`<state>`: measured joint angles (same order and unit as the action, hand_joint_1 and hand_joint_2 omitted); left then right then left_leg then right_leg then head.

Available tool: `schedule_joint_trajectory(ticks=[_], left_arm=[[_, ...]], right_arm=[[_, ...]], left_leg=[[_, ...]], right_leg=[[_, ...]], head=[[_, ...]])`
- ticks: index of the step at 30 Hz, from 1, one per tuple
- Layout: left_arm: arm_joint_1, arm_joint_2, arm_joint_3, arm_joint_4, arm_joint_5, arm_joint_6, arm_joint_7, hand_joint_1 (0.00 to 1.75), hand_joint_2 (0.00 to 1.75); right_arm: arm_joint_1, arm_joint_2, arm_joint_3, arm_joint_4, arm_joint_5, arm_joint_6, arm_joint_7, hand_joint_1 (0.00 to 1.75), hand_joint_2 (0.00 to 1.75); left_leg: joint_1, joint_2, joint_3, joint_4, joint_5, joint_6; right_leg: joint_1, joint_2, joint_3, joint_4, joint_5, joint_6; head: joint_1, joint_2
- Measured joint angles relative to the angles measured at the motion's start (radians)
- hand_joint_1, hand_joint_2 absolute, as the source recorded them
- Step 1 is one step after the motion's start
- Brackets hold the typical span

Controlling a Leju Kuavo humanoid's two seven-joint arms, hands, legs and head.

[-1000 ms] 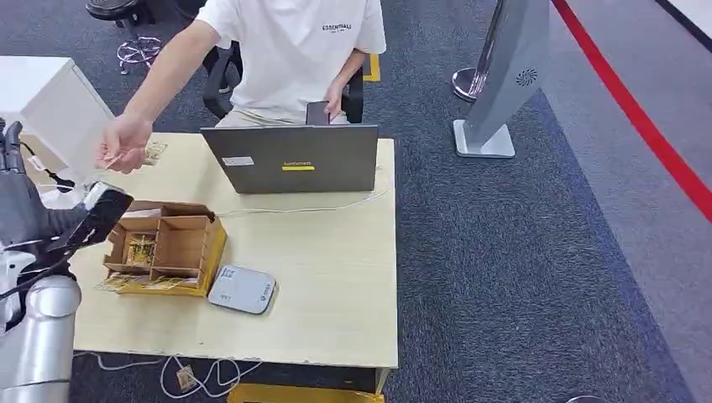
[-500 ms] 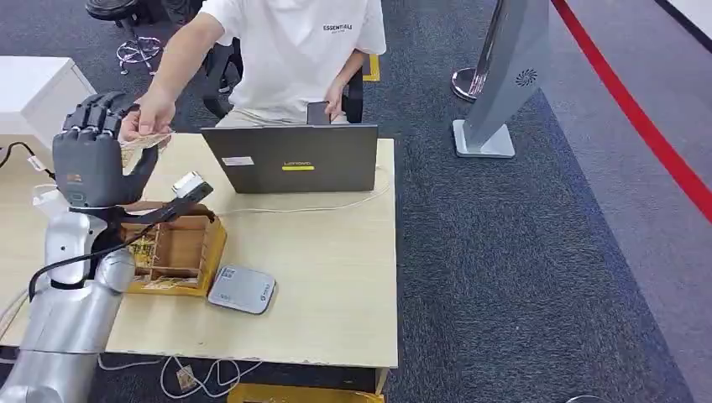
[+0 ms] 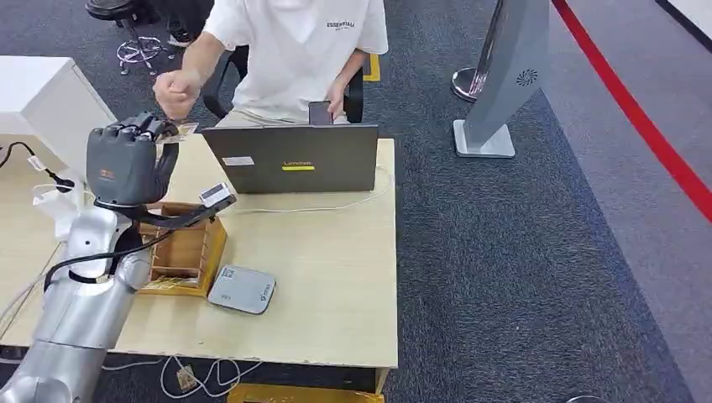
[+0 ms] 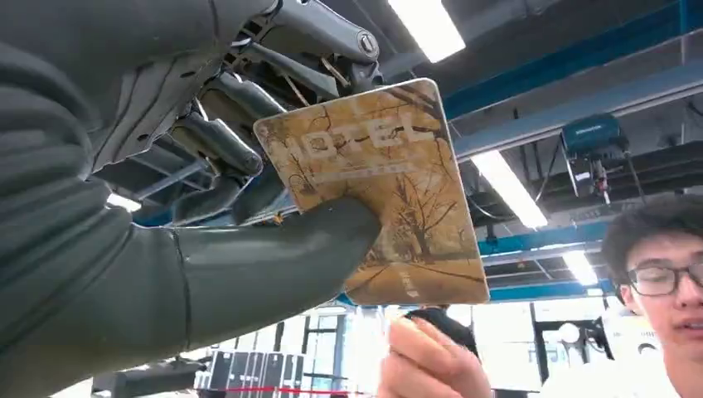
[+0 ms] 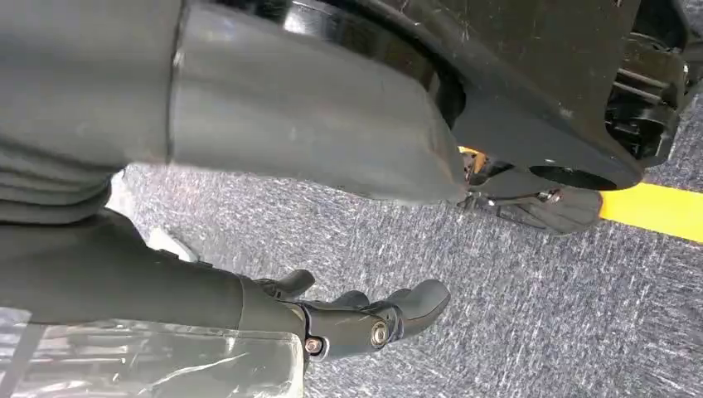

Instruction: Pass the card to the sensor for recognition and then transmit it.

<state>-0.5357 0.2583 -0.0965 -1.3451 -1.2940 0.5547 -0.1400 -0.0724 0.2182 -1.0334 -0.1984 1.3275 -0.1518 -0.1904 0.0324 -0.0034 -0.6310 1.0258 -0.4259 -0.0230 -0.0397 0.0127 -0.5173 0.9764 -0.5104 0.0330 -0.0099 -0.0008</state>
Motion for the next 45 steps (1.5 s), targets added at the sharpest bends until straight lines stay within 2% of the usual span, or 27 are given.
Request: schedule_joint_trajectory(ticks=[4,9,12,15,18,22,25,30,36,40,45], left_arm=[[-0.009,-0.003,-0.013,0.011,0.003,-0.015,0.008,1.75,1.75],[0.009,-0.034,-0.037,0.012,0.044,-0.024,0.014,1.75,1.75],[0.086,-0.057,-0.06,-0.042,0.056,-0.039,0.015,1.75,1.75],[0.199,-0.073,-0.092,-0.116,0.041,-0.12,0.033,1.75,1.75],[0.311,-0.085,-0.132,-0.158,0.022,-0.137,0.053,1.75,1.75],[0.361,-0.088,-0.151,-0.189,0.015,-0.153,0.06,1.75,1.75],[0.427,-0.096,-0.159,-0.203,-0.009,-0.194,0.091,1.75,1.75],[0.536,-0.117,-0.172,-0.212,-0.058,-0.197,0.147,1.75,1.75],[0.561,-0.135,-0.17,-0.212,-0.119,-0.19,0.2,1.75,1.75],[0.56,-0.149,-0.15,-0.206,-0.197,-0.19,0.261,1.75,1.75],[0.548,-0.155,-0.123,-0.179,-0.213,-0.19,0.282,1.75,1.75]], right_arm=[[0.001,0.0,0.001,0.0,0.003,0.008,0.0,0.0,0.0],[0.001,0.0,0.002,0.0,-0.003,0.005,0.002,0.0,0.0],[0.003,0.0,0.001,0.0,-0.011,0.002,0.002,0.0,0.0],[0.004,0.0,-0.002,0.0,-0.029,-0.013,0.012,0.0,0.0],[0.007,0.0,-0.008,0.0,-0.034,-0.013,0.019,0.0,0.0],[0.008,0.0,-0.01,0.0,-0.037,-0.015,0.02,0.0,0.0],[0.008,0.001,-0.017,0.0,-0.047,-0.025,0.021,0.0,0.0],[0.01,0.001,-0.026,0.0,-0.052,-0.029,0.023,0.0,0.0],[0.01,0.001,-0.034,0.0,-0.05,-0.028,0.023,0.0,0.0],[0.01,0.001,-0.034,0.001,-0.047,-0.025,0.028,0.0,0.0],[0.01,0.001,-0.034,0.001,-0.042,-0.025,0.034,0.0,0.0]], left_leg=[[0.0,0.0,0.0,0.0,0.0,0.0],[-0.001,0.0,0.0,0.0,0.0,0.0],[-0.001,0.0,0.0,0.0,0.0,0.0],[-0.003,0.003,0.001,0.0,-0.002,0.001],[-0.002,0.002,-0.001,0.0,-0.002,0.0],[-0.002,0.002,0.0,0.0,-0.002,0.0],[-0.002,0.003,0.001,-0.001,-0.002,0.0],[-0.002,0.002,0.0,-0.001,-0.002,0.0],[-0.002,0.001,0.0,-0.001,-0.002,0.0],[-0.002,0.001,0.0,-0.001,-0.002,0.0],[-0.002,0.001,0.0,-0.001,-0.002,0.0]], right_leg=[[0.0,0.0,0.0,0.0,0.0,0.0],[0.0,0.0,0.003,0.0,0.0,0.0],[-0.001,0.0,0.002,0.0,0.0,0.0],[-0.002,0.003,0.002,0.0,0.0,0.0],[-0.002,0.002,-0.001,0.0,-0.001,0.001],[-0.002,0.002,0.0,0.0,-0.001,0.001],[-0.002,0.003,0.001,0.0,-0.001,0.001],[-0.002,0.002,0.0,0.0,-0.001,0.001],[-0.002,0.001,0.001,0.0,-0.001,0.001],[-0.002,0.001,0.001,0.0,-0.001,0.001],[-0.002,0.001,0.001,0.0,-0.001,0.001]], head=[[0.0,0.0],[0.0,0.0],[0.0,0.0],[0.0,0.0],[0.0,0.0],[0.0,0.0],[-0.001,0.0],[-0.001,0.0],[-0.001,0.0],[-0.001,0.0],[-0.001,0.0]])
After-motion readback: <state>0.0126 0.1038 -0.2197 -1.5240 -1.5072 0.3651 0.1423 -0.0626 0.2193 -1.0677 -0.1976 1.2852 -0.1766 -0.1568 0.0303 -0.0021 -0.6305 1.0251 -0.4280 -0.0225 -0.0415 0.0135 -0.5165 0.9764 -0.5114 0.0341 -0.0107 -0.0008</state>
